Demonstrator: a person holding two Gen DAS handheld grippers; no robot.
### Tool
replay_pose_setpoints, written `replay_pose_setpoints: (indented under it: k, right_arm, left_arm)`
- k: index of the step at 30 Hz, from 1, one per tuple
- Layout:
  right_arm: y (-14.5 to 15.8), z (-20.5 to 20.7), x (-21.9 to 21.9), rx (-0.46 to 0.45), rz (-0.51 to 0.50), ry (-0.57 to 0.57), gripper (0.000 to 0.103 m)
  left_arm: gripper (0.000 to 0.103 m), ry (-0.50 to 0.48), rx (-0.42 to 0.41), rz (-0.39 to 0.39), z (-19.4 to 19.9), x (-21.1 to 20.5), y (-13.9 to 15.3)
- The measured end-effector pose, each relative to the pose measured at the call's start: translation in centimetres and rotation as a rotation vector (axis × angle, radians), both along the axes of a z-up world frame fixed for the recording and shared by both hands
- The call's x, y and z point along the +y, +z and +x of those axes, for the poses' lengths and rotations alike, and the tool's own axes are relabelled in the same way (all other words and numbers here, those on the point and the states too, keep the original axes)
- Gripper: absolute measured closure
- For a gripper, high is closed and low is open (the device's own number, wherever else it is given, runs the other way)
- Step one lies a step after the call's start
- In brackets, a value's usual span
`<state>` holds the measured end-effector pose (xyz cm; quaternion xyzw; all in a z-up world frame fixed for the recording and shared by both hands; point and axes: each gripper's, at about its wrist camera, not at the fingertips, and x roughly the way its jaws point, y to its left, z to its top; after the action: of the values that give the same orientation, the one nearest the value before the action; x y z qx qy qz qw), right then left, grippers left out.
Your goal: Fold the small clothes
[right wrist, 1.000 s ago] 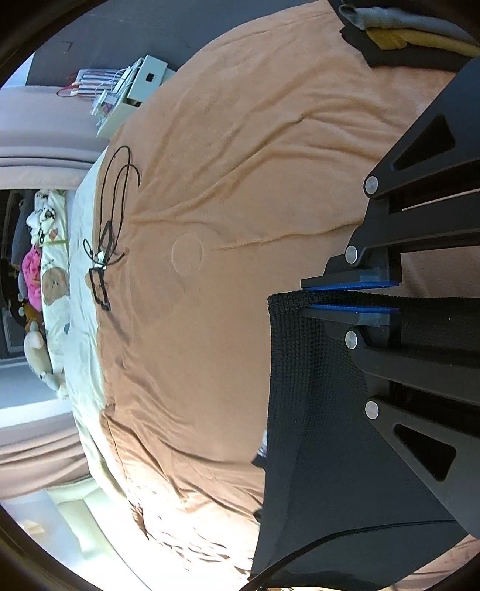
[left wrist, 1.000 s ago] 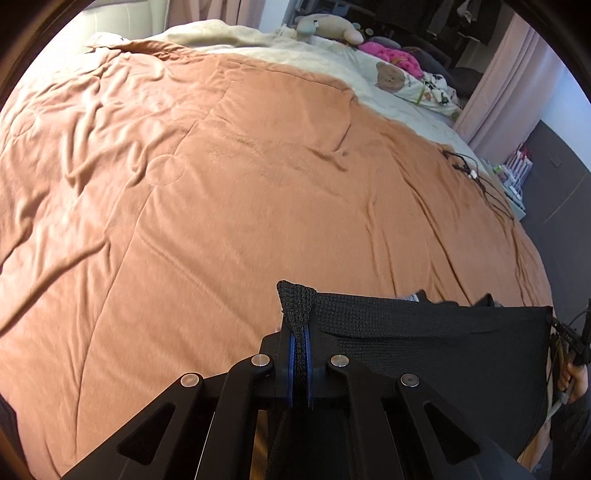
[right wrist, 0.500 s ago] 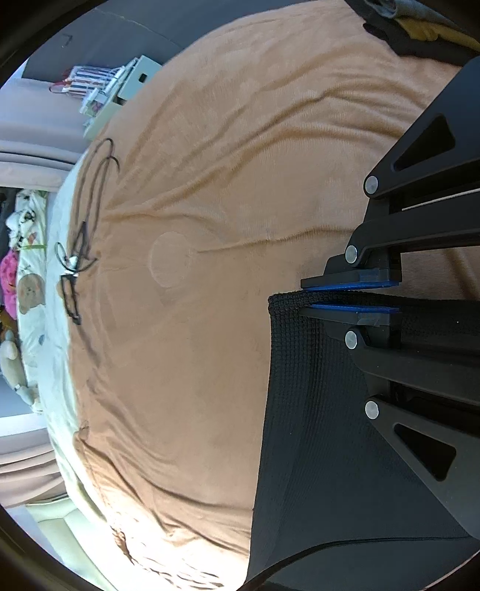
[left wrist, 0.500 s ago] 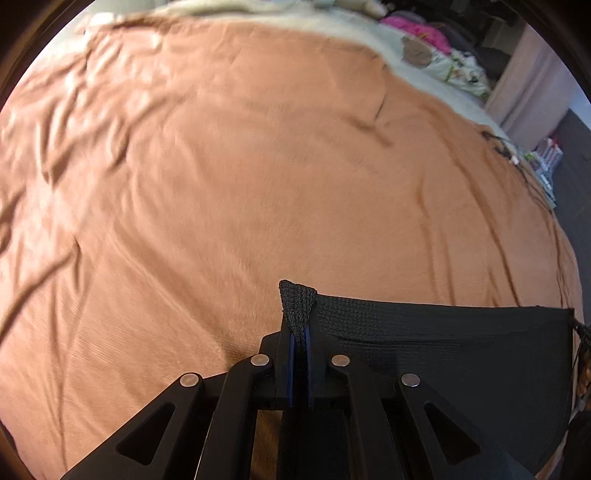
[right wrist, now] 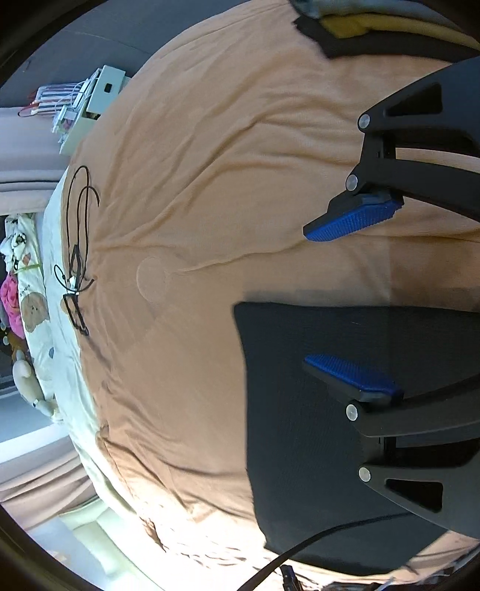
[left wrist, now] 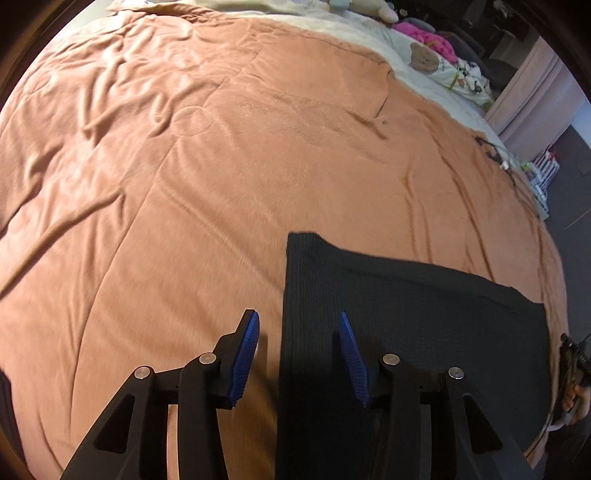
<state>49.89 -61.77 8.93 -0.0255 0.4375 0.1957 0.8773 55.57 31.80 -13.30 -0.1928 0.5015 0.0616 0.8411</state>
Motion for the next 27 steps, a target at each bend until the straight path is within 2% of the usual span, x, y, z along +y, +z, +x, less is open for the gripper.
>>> replay_pose_setpoints:
  k: [4, 15, 21, 27]
  right_arm:
    - [0.6, -2.6, -2.0, 0.014, 0.034, -0.002, 0.041]
    - [2.2, -9.5, -6.5, 0.043, 0.135, -0.033, 0.041]
    - [1.7, -14.2, -8.7, 0.04, 0.196, -0.082, 0.041]
    - [-0.5, -17.7, -10.5, 0.083, 0.277, -0.114, 0.041]
  left_arm:
    - [0.056, 0.0, -0.007, -0.001, -2.6, -0.8, 1.2]
    - [0.056, 0.041, -0.05, -0.068, -11.1, -2.5, 3.2]
    - [0.054, 0.071, -0.056, -0.108, -15.5, -3.6, 3.0]
    - [0.054, 0.108, -0.071, -0.17, -19.1, -4.5, 1.8]
